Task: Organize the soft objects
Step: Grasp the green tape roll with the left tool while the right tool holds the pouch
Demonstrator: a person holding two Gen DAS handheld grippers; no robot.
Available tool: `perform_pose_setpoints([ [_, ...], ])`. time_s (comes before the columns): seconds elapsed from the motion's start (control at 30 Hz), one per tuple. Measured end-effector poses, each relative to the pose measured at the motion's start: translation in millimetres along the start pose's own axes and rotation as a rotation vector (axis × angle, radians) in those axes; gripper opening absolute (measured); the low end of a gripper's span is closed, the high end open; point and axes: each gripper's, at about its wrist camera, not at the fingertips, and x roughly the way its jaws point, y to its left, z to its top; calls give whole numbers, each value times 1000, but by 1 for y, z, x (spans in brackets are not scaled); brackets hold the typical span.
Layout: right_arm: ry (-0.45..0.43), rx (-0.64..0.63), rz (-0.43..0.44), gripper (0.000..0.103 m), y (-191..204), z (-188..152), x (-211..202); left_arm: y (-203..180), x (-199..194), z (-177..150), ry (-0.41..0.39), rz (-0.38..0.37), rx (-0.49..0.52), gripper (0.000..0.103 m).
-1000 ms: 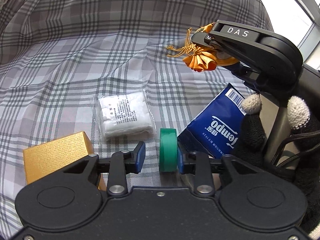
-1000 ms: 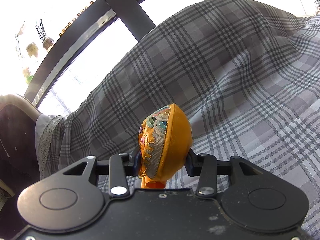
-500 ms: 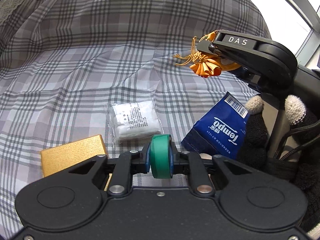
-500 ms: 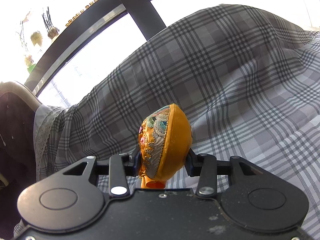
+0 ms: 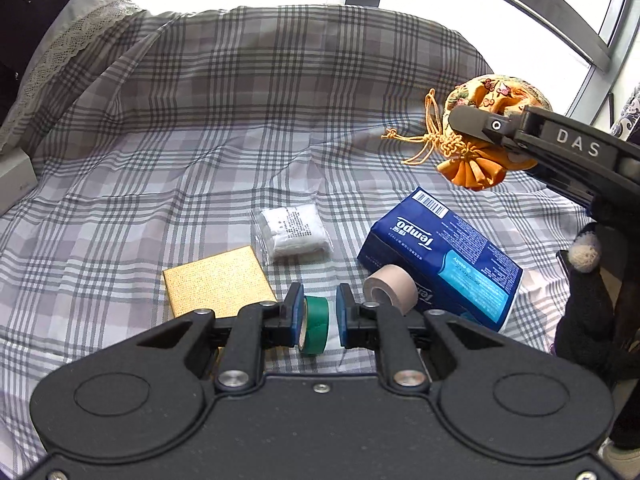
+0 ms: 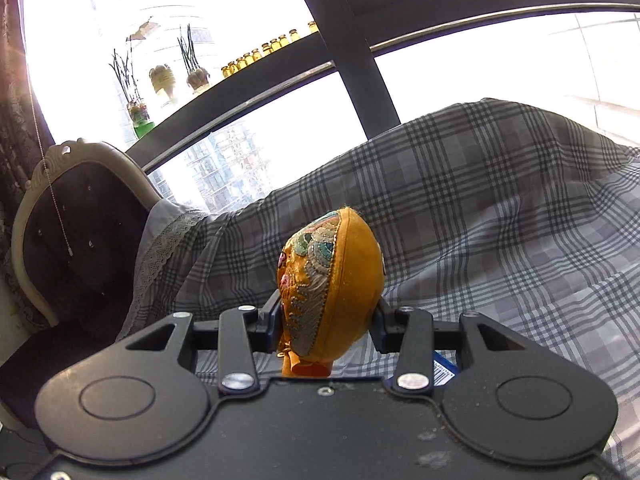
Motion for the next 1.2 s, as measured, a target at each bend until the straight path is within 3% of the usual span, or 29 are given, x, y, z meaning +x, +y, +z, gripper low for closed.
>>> perform_pose_setpoints([
  [0.2, 6, -2, -11, 41, 7, -10, -24, 1, 11, -7, 37, 44, -3, 14],
  [0.5, 25, 40, 9, 41, -3, -24, -23, 6, 45, -22, 77, 157, -42, 14],
  [0.6, 25, 61, 10, 41, -7, -28, -20, -6, 52, -23, 88, 144, -19, 14],
  [0.83, 20, 99, 6, 41, -19, -31, -22, -34, 52, -29, 103, 34, 62, 15],
  [1.0, -1, 114, 12, 41, -24, -32, -27, -35, 56, -34, 124, 29, 74, 21],
  [1.13, -3, 137, 20, 41, -28, -32, -26, -32, 64, -37, 159, 18, 52, 36],
  [1.2, -3, 142, 21, 41, -30, -32, -26, -32, 68, -40, 163, 31, 54, 36],
])
